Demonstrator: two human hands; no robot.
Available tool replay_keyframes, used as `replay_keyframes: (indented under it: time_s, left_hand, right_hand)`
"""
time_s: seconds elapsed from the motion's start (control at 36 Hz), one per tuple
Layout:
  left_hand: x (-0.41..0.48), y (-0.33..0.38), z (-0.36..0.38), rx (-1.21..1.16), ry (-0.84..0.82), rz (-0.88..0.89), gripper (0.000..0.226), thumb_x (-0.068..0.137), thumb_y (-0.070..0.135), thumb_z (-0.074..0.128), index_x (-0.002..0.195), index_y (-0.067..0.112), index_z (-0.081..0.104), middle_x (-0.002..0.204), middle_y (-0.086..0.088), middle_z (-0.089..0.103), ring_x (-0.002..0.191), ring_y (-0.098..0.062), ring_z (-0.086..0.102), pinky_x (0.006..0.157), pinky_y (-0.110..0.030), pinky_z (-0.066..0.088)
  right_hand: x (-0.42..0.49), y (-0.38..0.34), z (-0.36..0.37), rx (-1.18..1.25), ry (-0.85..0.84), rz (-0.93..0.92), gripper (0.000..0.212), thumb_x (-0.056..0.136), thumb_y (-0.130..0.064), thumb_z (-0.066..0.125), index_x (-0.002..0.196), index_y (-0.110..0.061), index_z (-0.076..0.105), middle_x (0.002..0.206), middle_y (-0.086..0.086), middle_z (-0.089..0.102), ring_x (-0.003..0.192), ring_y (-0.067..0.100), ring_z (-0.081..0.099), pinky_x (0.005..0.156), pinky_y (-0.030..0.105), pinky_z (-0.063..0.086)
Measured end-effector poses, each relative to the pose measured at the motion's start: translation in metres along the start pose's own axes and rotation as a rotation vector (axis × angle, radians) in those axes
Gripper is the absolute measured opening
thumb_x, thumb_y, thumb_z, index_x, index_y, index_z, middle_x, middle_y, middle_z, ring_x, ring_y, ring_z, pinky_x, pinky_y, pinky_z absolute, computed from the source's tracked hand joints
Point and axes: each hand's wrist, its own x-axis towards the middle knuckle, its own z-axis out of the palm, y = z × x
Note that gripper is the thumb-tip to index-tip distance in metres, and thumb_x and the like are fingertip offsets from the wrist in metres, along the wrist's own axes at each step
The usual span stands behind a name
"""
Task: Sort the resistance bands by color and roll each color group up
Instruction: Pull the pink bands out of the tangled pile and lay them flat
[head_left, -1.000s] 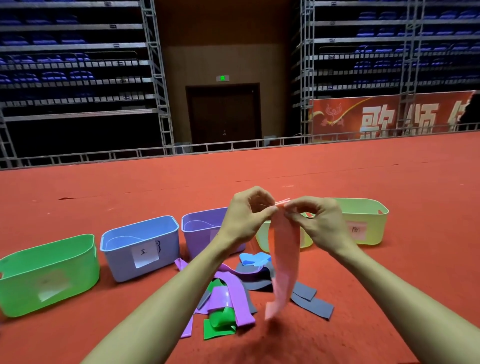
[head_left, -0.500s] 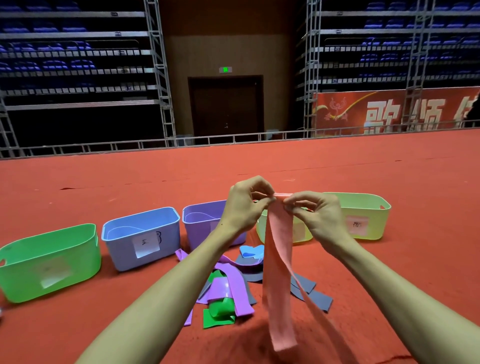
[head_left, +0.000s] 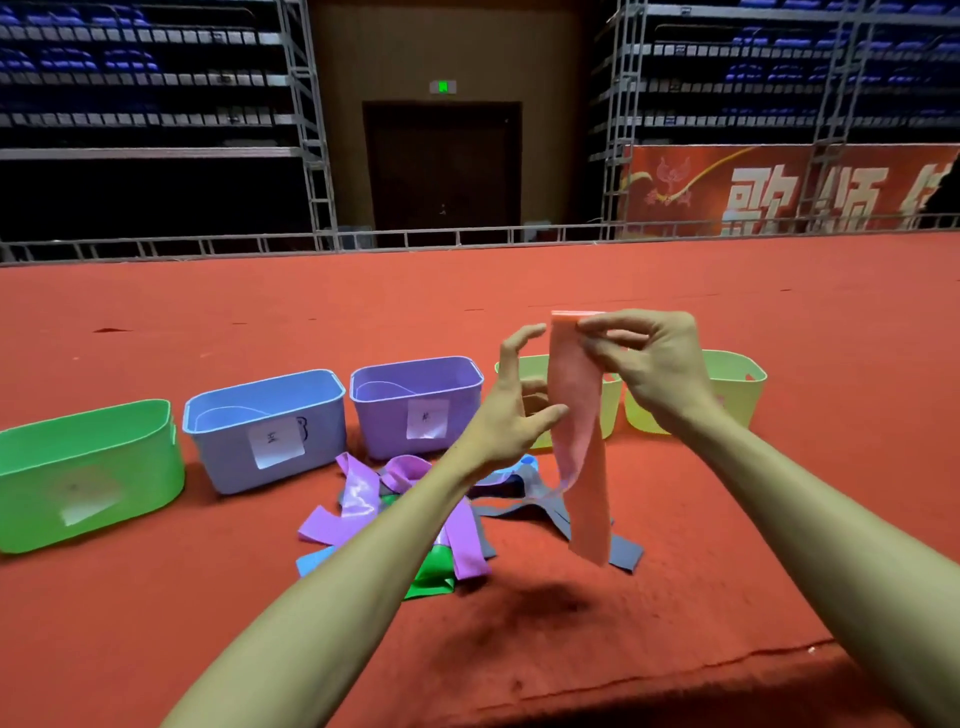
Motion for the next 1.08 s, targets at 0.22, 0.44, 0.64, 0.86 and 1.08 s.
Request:
replay_keyframes:
  time_s: [0.22,0.44,0.64,0.86,1.08]
  left_hand:
    - [-0.019,-0.022,0.026,0.077,-0.133,0.061,0.064,0.087,-0.002,0.058,0.133,0.037,0.035,0.116,-0.024,0.053,0.082,-0.028,0.052,0.079,-0.046,0.051]
    - [-0.048,-0.053,0.050,0.015,-0.167,-0.046,0.071,0.085,-0.004,0.062,0.130,0.047,0.040,0.095,-0.006,0.048,0.074,-0.012,0.053,0.068,-0.020,0.049]
    - [-0.064,-0.070,0.057,0.033,-0.195,-0.146,0.068,0.081,0.004,0.069,0.129,0.046,0.044,0.097,-0.008,0.056,0.084,-0.010,0.057,0.089,-0.043,0.053]
    - [-0.081,-0.090,0.064,0.012,-0.287,-0.245,0.055,0.079,0.001,0.074,0.121,0.031,0.056,0.113,0.007,0.064,0.085,-0.004,0.058,0.078,-0.025,0.053]
    - [-0.081,-0.128,0.076,0.183,-0.427,-0.313,0.051,0.075,0.011,0.079,0.122,0.024,0.062,0.114,0.004,0.065,0.089,-0.008,0.059,0.084,-0.025,0.051]
  right_hand:
    - [0.010,-0.009,-0.021,0.021,0.121,0.037,0.015,0.081,-0.003,0.073,0.093,-0.013,0.072,0.068,-0.016,0.071,0.061,0.002,0.063,0.058,0.025,0.057]
    - [0.019,-0.003,-0.048,0.013,0.242,0.092,0.013,0.078,-0.006,0.077,0.091,-0.010,0.074,0.081,-0.004,0.073,0.067,0.008,0.067,0.056,0.027,0.056]
    - [0.013,0.030,-0.063,-0.049,0.275,0.192,0.013,0.080,-0.004,0.074,0.087,-0.015,0.074,0.087,-0.001,0.072,0.067,0.004,0.067,0.056,0.023,0.054]
    - [-0.007,0.105,-0.071,-0.076,0.280,0.450,0.015,0.084,0.001,0.068,0.097,-0.006,0.072,0.077,-0.001,0.067,0.058,0.005,0.063,0.051,0.023,0.052]
    - [-0.049,0.189,-0.090,-0.199,0.268,0.632,0.023,0.078,0.002,0.074,0.101,0.000,0.070,0.076,0.001,0.064,0.064,0.013,0.060,0.056,0.027,0.059]
